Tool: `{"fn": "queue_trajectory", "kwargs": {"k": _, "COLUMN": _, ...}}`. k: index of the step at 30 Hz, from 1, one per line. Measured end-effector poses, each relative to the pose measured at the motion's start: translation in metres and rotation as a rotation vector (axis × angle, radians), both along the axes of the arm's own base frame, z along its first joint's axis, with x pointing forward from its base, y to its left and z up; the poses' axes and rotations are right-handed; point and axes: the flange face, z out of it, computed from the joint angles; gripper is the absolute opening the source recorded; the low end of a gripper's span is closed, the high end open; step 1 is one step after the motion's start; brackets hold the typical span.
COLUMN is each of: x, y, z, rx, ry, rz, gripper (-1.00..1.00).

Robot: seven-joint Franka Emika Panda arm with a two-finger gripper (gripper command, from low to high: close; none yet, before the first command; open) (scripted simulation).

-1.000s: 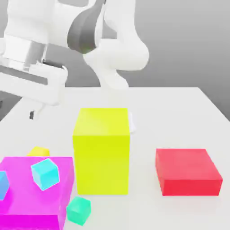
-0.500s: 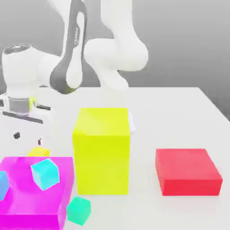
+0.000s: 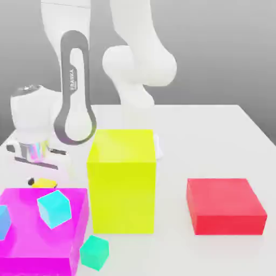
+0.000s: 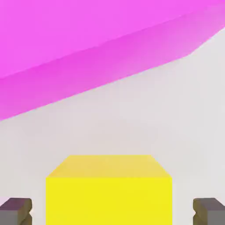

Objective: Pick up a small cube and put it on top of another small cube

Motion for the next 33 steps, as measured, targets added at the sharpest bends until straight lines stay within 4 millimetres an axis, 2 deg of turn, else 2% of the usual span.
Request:
{"fn": "queue_trajectory", "kwargs": {"k": 6, "x": 0.000, "y": 0.000, "z": -0.001, "rx": 0.002, "ry": 0.001, "rz": 0.000, "gripper": -1.00}}
{"fn": "queue_trajectory", "kwargs": {"k": 16, "x": 0.003, "y": -0.003, "z": 0.048, "rx": -0.002, "ry": -0.007, "rz": -0.004, "gripper": -1.00}}
{"fn": "queue_trajectory", "kwargs": {"k": 21, "x": 0.000, "y": -0.002, "z": 0.065, "rx": 0.005, "ry": 0.009, "rz": -0.011, "gripper": -1.00}}
{"fn": "queue_trajectory", "kwargs": {"k": 24, "x": 0.022, "y": 0.009, "z": 0.073, "rx": 0.004, "ry": 0.034, "rz": -0.008, "gripper": -1.00}}
{"fn": "queue_trajectory", "kwargs": {"k": 28, "x": 0.038, "y": 0.014, "z": 0.087, "rx": -0.007, "ry": 0.069, "rz": -0.071, "gripper": -1.00}}
{"fn": "queue_trajectory", "kwargs": {"k": 33, "x": 0.062, "y": 0.019, "z": 0.105, "rx": -0.023, "ry": 0.077, "rz": -0.219, "gripper": -1.00}}
